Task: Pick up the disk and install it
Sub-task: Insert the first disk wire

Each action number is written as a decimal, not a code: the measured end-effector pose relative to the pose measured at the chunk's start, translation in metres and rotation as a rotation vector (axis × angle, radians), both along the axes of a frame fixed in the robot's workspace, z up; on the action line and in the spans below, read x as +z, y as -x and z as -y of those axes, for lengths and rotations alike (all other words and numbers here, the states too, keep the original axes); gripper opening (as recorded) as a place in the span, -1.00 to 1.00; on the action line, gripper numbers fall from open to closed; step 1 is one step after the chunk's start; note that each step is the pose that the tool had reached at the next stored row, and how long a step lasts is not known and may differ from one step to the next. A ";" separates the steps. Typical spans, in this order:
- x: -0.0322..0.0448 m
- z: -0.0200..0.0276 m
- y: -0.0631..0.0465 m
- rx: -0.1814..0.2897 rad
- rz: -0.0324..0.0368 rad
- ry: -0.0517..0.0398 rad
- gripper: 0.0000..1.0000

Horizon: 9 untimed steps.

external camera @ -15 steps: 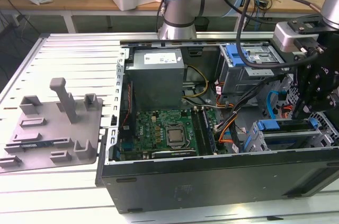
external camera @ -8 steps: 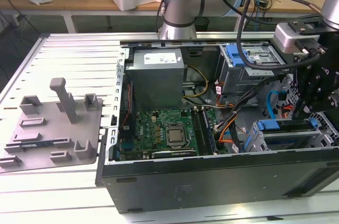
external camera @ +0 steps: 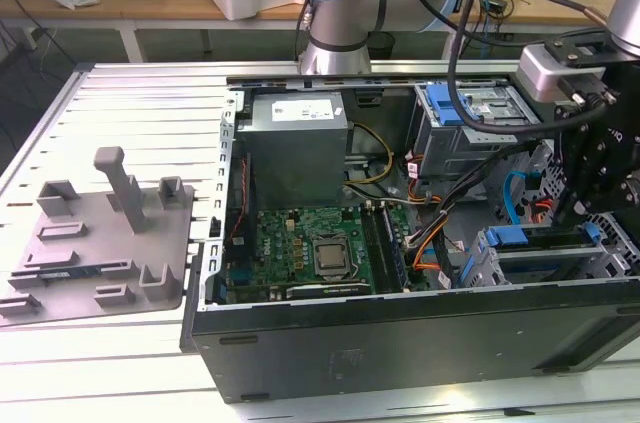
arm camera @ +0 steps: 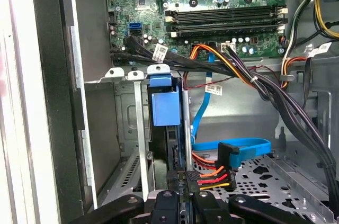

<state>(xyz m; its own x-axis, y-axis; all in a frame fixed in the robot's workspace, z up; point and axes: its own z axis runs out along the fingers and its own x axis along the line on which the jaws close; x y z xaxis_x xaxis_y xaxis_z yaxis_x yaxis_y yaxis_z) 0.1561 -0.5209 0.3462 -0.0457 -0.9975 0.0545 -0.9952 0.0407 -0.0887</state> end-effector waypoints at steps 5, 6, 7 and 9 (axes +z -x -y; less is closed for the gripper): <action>-0.0036 0.0011 0.000 0.000 0.0000 0.0000 -0.66; -0.0036 0.0011 0.000 0.000 0.0000 0.0001 -0.66; -0.0037 0.0011 0.000 0.000 0.0000 0.0000 -0.66; -0.0039 0.0011 0.000 0.000 0.0001 0.0000 -0.66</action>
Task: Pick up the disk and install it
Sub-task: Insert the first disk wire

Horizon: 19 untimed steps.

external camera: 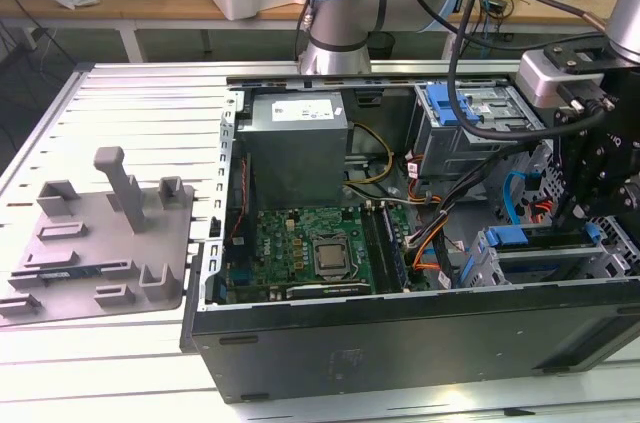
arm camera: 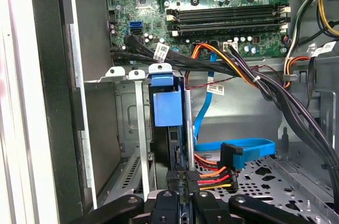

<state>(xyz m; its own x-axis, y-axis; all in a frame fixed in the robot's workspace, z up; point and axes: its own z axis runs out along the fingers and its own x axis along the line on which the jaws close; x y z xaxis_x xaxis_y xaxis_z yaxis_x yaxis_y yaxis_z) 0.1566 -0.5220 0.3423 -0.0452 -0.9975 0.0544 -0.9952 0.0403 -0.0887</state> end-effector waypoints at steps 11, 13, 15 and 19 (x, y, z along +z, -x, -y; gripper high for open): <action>-0.0011 0.0000 0.000 0.000 -0.0001 0.0001 -0.66; -0.0011 0.0000 0.000 0.000 -0.0001 0.0000 -0.66; -0.0005 0.0000 0.000 0.000 -0.0002 -0.0005 -0.66; 0.0021 0.0000 0.000 0.000 0.0000 -0.0004 -0.66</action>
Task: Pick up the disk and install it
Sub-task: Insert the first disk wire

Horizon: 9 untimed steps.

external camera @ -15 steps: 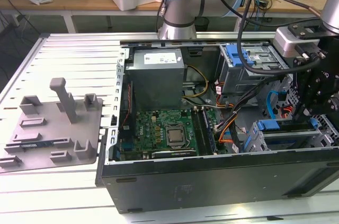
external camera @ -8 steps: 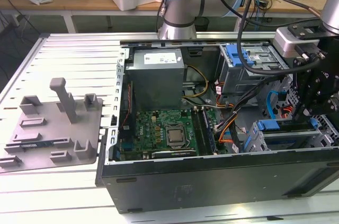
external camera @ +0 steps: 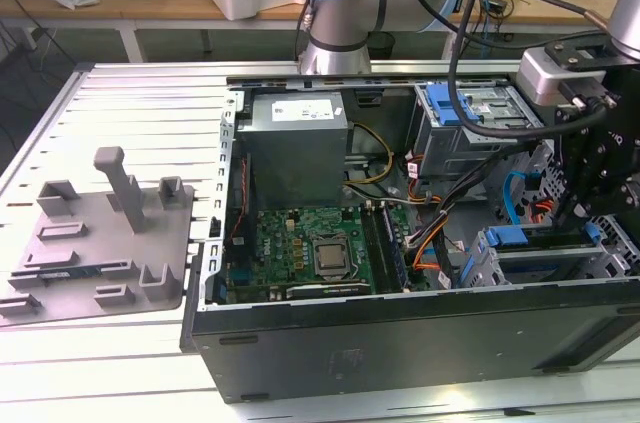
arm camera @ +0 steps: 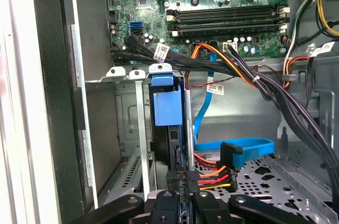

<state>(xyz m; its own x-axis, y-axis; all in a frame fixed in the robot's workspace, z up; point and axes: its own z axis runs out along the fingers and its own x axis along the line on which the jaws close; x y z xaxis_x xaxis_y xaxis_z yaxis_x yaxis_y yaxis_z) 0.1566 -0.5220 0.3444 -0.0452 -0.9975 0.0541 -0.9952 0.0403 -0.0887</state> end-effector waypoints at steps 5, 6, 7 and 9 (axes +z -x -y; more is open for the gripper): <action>-0.0009 -0.0002 0.000 0.001 0.0000 -0.0003 -0.66; -0.0009 -0.0004 0.000 0.001 -0.0001 -0.0004 -0.66; -0.0009 -0.0005 0.000 0.001 0.0000 -0.0003 -0.66; -0.0009 -0.0006 0.000 0.001 0.0000 -0.0003 -0.66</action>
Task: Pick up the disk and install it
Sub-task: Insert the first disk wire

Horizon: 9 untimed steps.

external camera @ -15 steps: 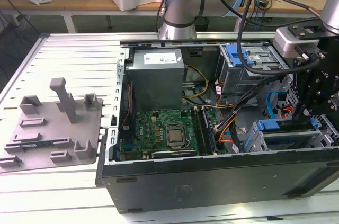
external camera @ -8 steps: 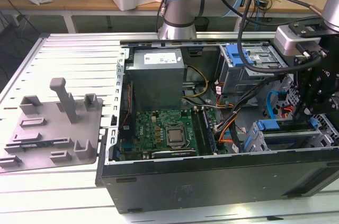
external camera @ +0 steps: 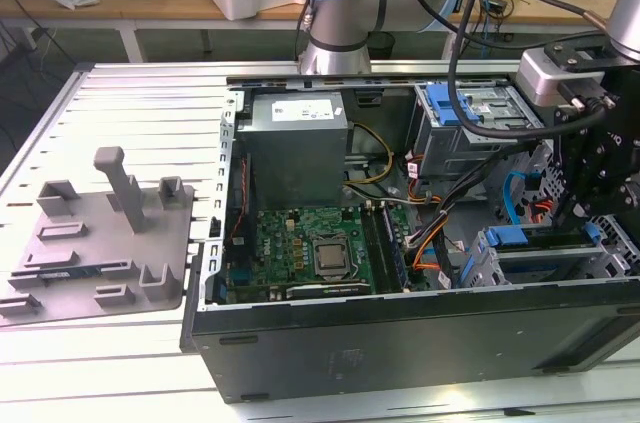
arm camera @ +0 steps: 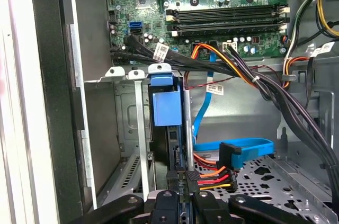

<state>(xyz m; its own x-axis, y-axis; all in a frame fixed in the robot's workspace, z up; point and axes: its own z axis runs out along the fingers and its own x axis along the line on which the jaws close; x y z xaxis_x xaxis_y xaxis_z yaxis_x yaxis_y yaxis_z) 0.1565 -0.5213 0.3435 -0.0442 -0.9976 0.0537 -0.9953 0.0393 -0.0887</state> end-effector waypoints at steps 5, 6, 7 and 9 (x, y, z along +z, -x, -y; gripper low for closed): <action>-0.0007 -0.0002 0.000 0.000 0.0000 0.0002 -0.66; -0.0011 -0.0002 0.000 0.000 0.0000 0.0002 -0.66; -0.0012 -0.0002 0.000 0.000 0.0000 0.0003 -0.66; -0.0017 -0.0002 0.000 0.000 0.0000 0.0001 -0.66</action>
